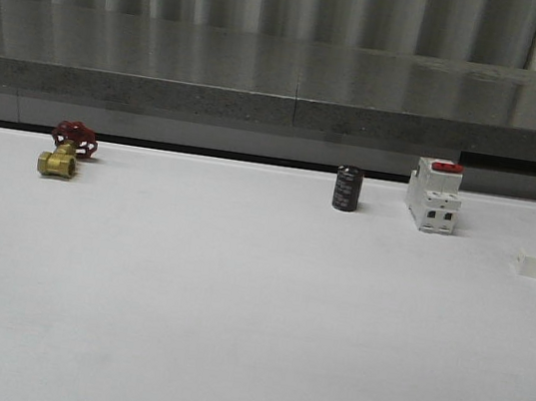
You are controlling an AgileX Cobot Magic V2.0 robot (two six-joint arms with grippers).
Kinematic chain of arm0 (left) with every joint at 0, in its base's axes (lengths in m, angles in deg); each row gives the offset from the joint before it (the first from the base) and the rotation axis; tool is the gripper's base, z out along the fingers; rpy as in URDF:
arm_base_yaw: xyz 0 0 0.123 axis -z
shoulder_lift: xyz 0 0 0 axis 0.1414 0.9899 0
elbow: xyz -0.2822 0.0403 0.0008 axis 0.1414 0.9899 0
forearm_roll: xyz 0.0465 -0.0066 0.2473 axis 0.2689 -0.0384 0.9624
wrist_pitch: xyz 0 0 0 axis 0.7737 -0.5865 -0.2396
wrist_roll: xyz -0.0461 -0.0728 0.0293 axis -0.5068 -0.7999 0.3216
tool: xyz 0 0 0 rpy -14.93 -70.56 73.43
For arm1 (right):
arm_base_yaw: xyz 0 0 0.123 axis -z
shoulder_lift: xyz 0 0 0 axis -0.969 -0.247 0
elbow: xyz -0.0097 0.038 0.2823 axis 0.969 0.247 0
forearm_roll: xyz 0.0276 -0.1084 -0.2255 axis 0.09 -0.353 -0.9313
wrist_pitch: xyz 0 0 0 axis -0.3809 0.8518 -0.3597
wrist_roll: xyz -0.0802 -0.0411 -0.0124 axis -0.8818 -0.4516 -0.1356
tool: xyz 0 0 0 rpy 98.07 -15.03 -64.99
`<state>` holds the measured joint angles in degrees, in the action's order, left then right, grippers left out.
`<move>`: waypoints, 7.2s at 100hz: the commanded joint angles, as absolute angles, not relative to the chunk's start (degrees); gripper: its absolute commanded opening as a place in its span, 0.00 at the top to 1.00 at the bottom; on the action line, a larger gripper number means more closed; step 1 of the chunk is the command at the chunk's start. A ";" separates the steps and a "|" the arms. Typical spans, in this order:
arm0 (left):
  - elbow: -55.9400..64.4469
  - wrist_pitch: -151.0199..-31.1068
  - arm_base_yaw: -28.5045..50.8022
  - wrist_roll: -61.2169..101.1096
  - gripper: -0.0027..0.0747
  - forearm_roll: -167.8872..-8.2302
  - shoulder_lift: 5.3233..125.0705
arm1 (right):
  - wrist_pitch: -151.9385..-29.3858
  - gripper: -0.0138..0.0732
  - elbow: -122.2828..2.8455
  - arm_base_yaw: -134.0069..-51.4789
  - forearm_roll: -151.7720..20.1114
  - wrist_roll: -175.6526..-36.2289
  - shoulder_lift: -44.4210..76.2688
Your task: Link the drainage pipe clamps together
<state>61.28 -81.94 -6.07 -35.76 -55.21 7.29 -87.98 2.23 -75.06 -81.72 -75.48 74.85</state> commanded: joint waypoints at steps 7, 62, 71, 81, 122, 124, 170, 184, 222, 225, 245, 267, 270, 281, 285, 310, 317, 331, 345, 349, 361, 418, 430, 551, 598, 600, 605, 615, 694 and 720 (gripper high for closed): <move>63.34 -77.14 -5.73 -35.90 0.99 -55.61 5.66 | -83.35 0.92 1.39 -74.77 -81.93 -75.79 75.76; 49.04 -84.23 -5.73 -35.90 0.99 -57.05 10.44 | -83.35 0.92 1.39 -74.77 -81.93 -75.79 75.76; 42.28 -92.33 -5.73 -35.90 0.99 -56.49 14.80 | -83.35 0.92 1.39 -74.77 -81.93 -75.79 75.76; 35.41 -101.96 -5.73 -35.90 0.99 -55.97 20.54 | -83.35 0.92 1.39 -74.77 -81.93 -75.79 75.76; 23.01 -127.17 -5.73 -35.63 0.99 -56.99 40.47 | -83.35 0.92 1.39 -74.77 -81.93 -75.79 75.76; 23.01 -127.51 -5.73 -35.63 0.99 -56.99 40.77 | -83.35 0.92 1.39 -74.77 -81.93 -75.79 75.76; 23.01 -129.63 -5.73 -30.68 0.83 -58.26 42.94 | -83.35 0.92 1.39 -74.77 -81.93 -75.79 75.76; 23.01 -129.63 -5.73 -30.69 0.46 -58.48 42.94 | -83.35 0.92 1.39 -74.77 -81.93 -75.79 75.76; 22.34 -129.41 -5.73 -30.79 0.27 -62.22 45.41 | -83.35 0.92 1.39 -74.77 -81.93 -75.79 75.76; 21.85 -129.41 -5.73 -30.79 0.27 -62.22 46.83 | -83.35 0.92 1.39 -74.77 -81.93 -75.79 75.76; 16.70 -126.88 -5.73 -27.80 0.27 -61.58 58.60 | -83.35 0.92 1.39 -74.77 -81.93 -75.79 75.76; 6.26 -126.51 -5.86 -22.01 0.27 -58.59 75.95 | -83.35 0.92 1.39 -74.77 -81.93 -75.79 75.76; 4.90 -126.51 -6.21 -21.48 0.27 -57.92 78.00 | -83.35 0.92 1.39 -74.77 -81.93 -75.79 75.76; -0.35 -126.51 -8.67 -18.43 0.27 -58.07 85.75 | -83.35 0.92 1.39 -74.77 -81.93 -75.79 75.76; -2.09 -126.51 -9.97 -17.43 0.27 -58.21 88.03 | -83.35 0.92 1.39 -74.77 -81.93 -75.79 75.76; -8.87 -125.76 -19.15 -6.82 0.27 -66.06 100.56 | -83.35 0.92 1.39 -74.77 -81.93 -75.79 75.76; -10.12 -125.28 -21.32 -4.32 0.27 -68.30 103.38 | -83.35 0.92 1.39 -74.77 -81.93 -75.79 75.76; -12.67 -124.64 -24.02 -2.77 0.27 -68.58 108.40 | -83.35 0.92 1.39 -74.77 -81.93 -75.79 75.76; -14.39 -122.22 -24.78 -1.91 0.27 -68.58 112.05 | -83.35 0.92 1.39 -74.77 -81.93 -75.79 75.76; -14.96 -121.68 -24.78 -0.74 0.27 -68.58 112.90 | -83.35 0.92 1.39 -74.77 -81.93 -75.79 75.76; -16.94 -121.21 -24.78 0.36 0.27 -68.70 115.18 | -83.35 0.92 1.39 -74.77 -81.93 -75.79 75.76; -18.04 -118.06 -24.78 3.30 0.27 -68.70 120.78 | -83.35 0.92 1.39 -74.77 -81.93 -75.79 75.76; -18.04 -117.31 -24.78 3.40 0.27 -68.70 120.91 | -83.35 0.92 1.39 -74.77 -81.93 -75.79 75.76; -18.04 -129.65 -9.16 -12.47 0.98 -73.37 104.40 | -83.35 0.92 1.39 -74.77 -81.93 -75.79 75.76; -17.90 -120.03 17.64 -33.23 0.98 -65.05 110.53 | -83.35 0.92 1.39 -74.77 -81.93 -75.79 75.76; -17.90 -119.65 18.30 -33.71 0.98 -65.05 111.19 | -83.35 0.92 1.39 -74.77 -81.93 -75.79 75.76; -17.90 -119.03 19.54 -34.80 0.98 -65.05 112.78 | -83.35 0.92 1.39 -74.77 -81.93 -75.79 75.76; -17.90 -118.48 20.75 -36.41 0.98 -65.02 115.85 | -83.35 0.92 1.39 -74.77 -81.93 -75.79 75.76; -17.90 -119.23 21.03 -39.12 0.21 -64.89 120.90 | -83.35 0.92 1.39 -74.77 -81.93 -75.79 75.76; -17.90 -119.37 21.03 -37.72 0.12 -65.03 118.14 | -83.35 0.92 1.39 -74.77 -81.93 -75.79 75.76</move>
<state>-16.67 -119.57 20.69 -38.44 -64.59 123.01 -87.98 2.23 -75.06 -81.72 -75.48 74.97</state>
